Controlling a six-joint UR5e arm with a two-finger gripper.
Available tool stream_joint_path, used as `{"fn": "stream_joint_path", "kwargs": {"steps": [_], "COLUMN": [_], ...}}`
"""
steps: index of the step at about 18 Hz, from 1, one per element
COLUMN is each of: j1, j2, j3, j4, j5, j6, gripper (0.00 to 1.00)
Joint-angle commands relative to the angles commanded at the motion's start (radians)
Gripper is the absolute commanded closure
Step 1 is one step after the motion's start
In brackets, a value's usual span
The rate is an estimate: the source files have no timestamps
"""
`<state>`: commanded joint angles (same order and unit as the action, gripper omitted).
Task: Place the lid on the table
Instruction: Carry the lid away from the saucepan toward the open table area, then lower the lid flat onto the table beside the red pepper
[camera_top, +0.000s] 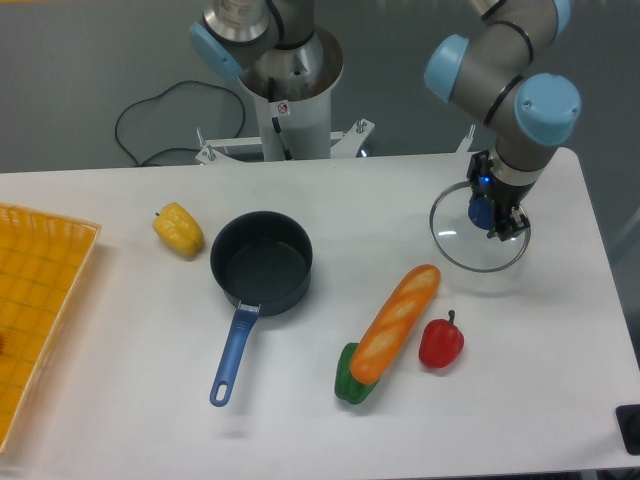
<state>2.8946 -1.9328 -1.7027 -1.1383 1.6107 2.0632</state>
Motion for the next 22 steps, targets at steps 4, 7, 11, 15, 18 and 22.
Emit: {"fn": "stream_joint_path", "kwargs": {"steps": [4,7,11,15,18,22], "j1": [0.0,0.002,0.0,0.0,0.0,0.0], "j2": [-0.028,-0.049,-0.06,-0.078,-0.086,-0.097], "j3": [0.023,0.026,0.026,0.037,0.038,0.037], "j4": [0.005,0.035,0.04,0.049,0.051,0.068], "j5": [0.0,0.0,0.0,0.0,0.0,0.002], "j6": [0.002,0.002,0.0,0.0,0.0,0.0], "gripper": [0.47,0.48,0.48,0.47,0.47,0.47]}}
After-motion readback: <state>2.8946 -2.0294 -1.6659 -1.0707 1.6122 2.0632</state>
